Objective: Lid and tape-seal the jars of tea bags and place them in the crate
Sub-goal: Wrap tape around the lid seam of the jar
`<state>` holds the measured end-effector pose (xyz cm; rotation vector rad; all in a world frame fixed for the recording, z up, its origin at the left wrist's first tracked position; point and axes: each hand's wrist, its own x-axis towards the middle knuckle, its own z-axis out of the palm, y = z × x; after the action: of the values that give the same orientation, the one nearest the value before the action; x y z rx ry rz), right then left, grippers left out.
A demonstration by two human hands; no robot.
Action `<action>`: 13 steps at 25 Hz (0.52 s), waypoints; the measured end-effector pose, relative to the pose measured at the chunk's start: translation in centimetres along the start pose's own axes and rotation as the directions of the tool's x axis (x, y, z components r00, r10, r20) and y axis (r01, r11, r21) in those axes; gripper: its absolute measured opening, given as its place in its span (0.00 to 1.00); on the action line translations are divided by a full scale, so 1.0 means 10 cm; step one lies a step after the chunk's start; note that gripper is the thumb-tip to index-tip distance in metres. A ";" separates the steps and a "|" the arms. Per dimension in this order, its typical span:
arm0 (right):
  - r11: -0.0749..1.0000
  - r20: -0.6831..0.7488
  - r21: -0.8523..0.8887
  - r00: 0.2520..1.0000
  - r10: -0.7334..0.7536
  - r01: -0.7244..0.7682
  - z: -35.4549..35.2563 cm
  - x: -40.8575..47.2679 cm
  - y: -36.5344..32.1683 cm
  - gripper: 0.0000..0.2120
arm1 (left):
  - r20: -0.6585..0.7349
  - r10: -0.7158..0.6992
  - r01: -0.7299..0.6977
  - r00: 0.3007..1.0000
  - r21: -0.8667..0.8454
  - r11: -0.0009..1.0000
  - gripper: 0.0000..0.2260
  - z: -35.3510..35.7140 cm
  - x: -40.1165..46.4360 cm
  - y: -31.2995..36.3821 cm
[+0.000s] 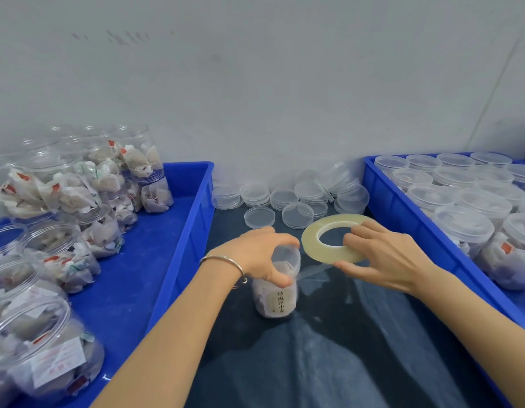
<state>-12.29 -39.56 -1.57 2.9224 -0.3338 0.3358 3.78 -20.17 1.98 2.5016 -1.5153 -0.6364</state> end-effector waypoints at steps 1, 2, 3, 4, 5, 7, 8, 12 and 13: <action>1.000 0.007 -0.004 1.000 -0.017 0.017 0.00 -0.01 -0.01 0.24 | 0.026 0.054 -0.054 0.998 0.011 0.998 0.28 -0.02 0.00 -0.03; 1.000 0.022 0.003 0.999 -0.028 0.027 0.00 -0.02 -0.02 0.23 | 0.046 0.098 -0.099 0.994 0.025 0.995 0.29 -0.03 0.00 -0.05; 0.999 0.043 0.014 0.999 -0.031 0.031 0.01 -0.02 -0.03 0.21 | 0.063 0.127 -0.129 0.990 0.033 0.991 0.29 -0.05 0.01 -0.06; 0.999 0.061 0.022 0.998 -0.028 0.027 0.02 -0.02 -0.05 0.20 | 0.078 0.145 -0.148 0.986 0.037 0.988 0.29 -0.08 0.01 -0.06; 1.000 0.068 0.024 0.998 -0.016 0.014 0.03 0.00 -0.08 0.19 | 0.095 0.156 -0.160 0.983 0.040 0.986 0.30 -0.10 0.01 -0.05; 0.999 0.054 0.042 0.998 0.031 -0.033 0.06 0.07 -0.15 0.17 | 0.124 0.143 -0.150 0.982 0.045 0.988 0.32 -0.12 0.01 -0.01; 0.996 0.047 0.060 0.997 0.058 -0.061 0.08 0.11 -0.19 0.18 | 0.132 0.117 -0.124 0.984 0.051 0.991 0.34 -0.11 0.01 0.03; 0.985 0.069 0.144 0.994 0.087 -0.096 0.13 0.24 -0.31 0.21 | 0.133 -0.038 0.023 0.990 0.113 0.993 0.37 -0.08 0.00 0.14; 0.982 0.085 0.159 0.992 0.093 -0.105 0.13 0.25 -0.30 0.21 | 0.126 -0.060 0.042 0.990 0.136 0.990 0.35 -0.06 0.01 0.18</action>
<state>-8.88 -37.48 -2.66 3.0923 -0.4868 0.2772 2.64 -21.12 3.12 2.6525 -1.5909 -0.7427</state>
